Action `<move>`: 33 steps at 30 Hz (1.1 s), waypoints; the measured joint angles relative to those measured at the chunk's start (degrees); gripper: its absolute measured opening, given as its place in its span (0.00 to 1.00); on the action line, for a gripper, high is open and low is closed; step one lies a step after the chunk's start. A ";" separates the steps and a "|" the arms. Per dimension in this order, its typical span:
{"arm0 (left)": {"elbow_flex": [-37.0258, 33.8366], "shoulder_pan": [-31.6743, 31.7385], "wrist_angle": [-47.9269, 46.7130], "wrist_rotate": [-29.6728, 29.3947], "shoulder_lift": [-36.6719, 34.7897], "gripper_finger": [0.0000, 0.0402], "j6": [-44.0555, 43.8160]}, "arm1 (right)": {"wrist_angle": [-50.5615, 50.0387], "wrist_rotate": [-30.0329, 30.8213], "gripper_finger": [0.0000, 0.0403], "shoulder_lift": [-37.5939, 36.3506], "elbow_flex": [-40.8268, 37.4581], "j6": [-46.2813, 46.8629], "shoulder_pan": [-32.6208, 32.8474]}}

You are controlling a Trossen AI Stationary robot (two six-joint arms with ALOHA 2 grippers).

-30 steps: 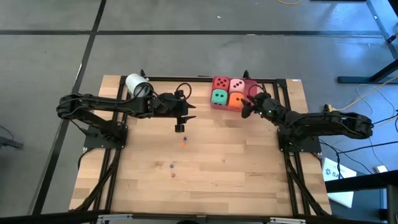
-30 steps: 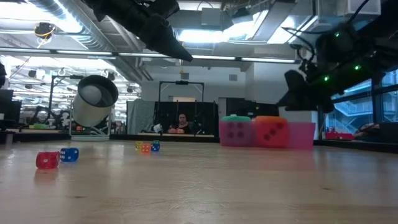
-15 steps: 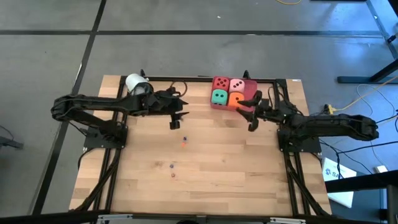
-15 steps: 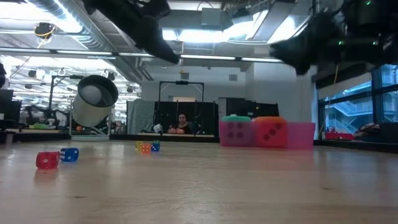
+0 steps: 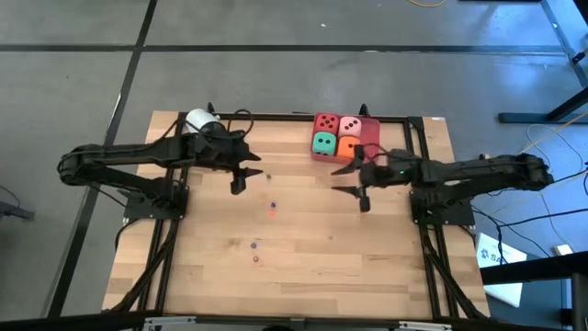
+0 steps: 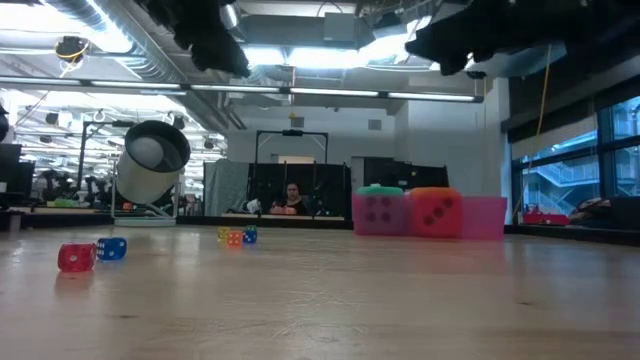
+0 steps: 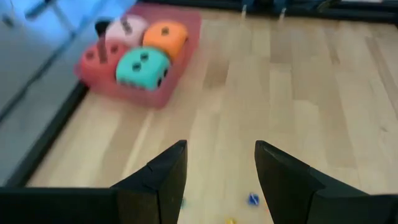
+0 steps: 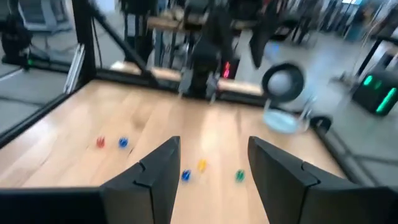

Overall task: Pick & Place Dice
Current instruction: Put the small green dice into the red bin

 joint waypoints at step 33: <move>-29.90 4.06 44.92 -3.03 18.30 0.46 -4.32 | 38.16 18.67 0.47 38.39 -0.72 20.39 10.86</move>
